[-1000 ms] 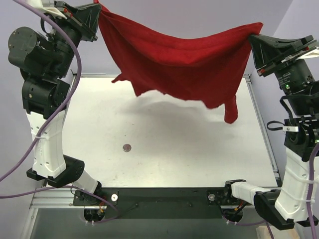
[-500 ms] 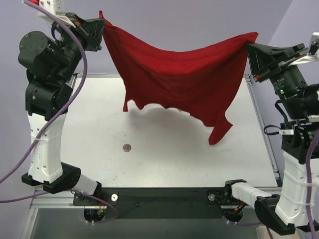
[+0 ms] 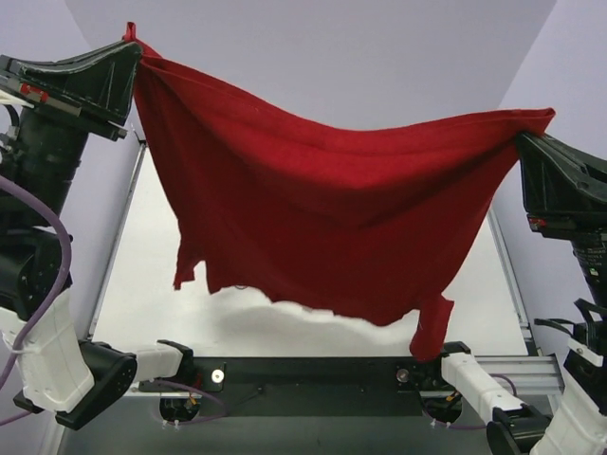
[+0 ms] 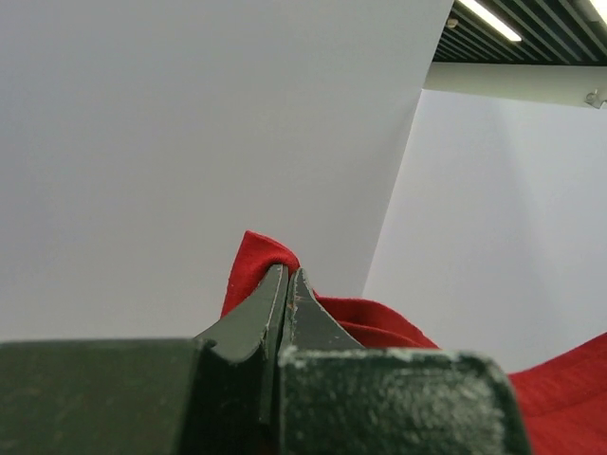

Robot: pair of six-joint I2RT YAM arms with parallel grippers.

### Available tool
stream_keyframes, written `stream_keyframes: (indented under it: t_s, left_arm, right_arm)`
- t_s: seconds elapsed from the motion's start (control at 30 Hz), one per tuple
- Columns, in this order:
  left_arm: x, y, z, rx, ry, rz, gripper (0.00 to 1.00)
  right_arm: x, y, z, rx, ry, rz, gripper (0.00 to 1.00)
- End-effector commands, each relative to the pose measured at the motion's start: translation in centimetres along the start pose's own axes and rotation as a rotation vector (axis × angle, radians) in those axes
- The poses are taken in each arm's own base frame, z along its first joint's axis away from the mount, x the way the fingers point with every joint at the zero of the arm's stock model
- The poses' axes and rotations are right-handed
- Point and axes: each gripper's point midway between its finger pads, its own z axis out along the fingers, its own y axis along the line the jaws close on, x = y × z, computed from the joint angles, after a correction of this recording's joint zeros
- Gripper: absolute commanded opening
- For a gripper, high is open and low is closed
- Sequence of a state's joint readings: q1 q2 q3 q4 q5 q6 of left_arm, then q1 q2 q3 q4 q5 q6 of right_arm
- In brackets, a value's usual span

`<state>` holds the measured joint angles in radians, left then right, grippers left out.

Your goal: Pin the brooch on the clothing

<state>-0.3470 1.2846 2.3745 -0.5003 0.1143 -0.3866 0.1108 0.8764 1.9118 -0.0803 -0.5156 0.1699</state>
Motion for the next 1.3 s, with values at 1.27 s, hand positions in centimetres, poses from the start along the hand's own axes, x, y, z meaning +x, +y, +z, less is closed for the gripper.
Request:
stream_keyframes:
  t_s: [1.27]
  left_arm:
    - [46.4, 29.7, 8.5, -0.426, 0.748, -0.047, 0.0]
  right_arm:
    - [55.9, -20.6, 1.9, 0.234, 0.823, 0.59, 0.0]
